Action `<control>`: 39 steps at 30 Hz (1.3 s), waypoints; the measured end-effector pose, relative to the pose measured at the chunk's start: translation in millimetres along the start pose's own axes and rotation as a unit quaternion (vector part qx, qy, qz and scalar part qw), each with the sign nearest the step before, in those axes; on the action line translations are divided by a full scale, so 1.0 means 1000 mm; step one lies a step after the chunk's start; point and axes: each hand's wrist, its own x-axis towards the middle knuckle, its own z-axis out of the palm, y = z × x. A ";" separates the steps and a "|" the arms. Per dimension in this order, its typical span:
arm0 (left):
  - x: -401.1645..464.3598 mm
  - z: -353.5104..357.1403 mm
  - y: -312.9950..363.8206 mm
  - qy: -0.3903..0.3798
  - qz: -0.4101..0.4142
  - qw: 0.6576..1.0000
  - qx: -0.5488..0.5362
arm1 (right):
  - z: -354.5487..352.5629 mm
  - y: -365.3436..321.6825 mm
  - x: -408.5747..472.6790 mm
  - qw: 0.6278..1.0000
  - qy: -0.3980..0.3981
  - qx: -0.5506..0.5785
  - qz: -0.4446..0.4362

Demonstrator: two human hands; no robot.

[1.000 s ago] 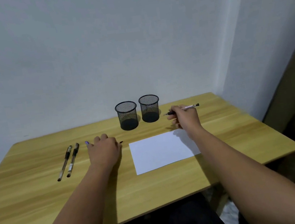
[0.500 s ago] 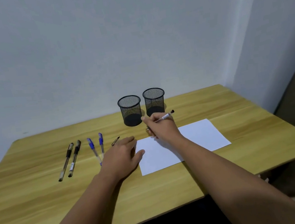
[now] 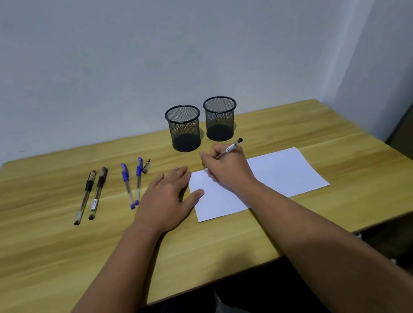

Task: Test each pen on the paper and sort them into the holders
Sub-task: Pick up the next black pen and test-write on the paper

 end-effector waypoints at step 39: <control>0.001 -0.006 0.001 -0.044 -0.002 0.999 0.022 | 0.002 0.003 0.001 0.999 0.015 -0.043 -0.013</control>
